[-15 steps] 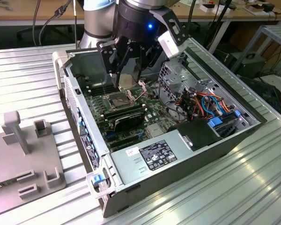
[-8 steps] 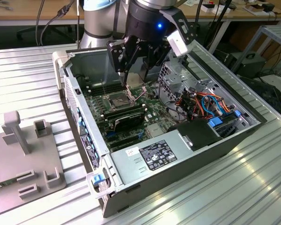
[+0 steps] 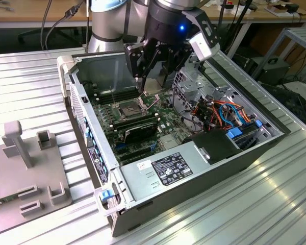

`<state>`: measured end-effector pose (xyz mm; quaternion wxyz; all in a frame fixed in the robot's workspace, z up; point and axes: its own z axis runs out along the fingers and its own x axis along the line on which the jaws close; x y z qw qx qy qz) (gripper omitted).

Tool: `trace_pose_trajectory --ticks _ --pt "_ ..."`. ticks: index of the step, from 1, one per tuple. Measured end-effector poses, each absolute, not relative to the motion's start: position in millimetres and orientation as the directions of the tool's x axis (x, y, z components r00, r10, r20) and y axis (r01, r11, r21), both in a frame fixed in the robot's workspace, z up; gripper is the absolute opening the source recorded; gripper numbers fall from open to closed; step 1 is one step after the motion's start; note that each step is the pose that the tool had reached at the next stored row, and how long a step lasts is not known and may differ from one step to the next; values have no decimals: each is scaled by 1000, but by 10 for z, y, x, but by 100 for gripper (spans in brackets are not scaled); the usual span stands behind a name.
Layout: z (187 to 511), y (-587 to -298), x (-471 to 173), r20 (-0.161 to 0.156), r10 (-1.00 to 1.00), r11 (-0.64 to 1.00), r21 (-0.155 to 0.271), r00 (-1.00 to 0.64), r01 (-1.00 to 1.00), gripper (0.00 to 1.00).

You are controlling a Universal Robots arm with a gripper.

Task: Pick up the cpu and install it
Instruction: 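Pick up the cpu and move it towards the insertion slot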

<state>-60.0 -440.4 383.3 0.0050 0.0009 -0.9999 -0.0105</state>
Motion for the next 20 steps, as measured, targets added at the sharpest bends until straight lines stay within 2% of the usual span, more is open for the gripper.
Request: trace_pose_trajectory --ticks 20 --pt "3823 -4343 -365 10 -2 1000 21 -1000 -2 55"
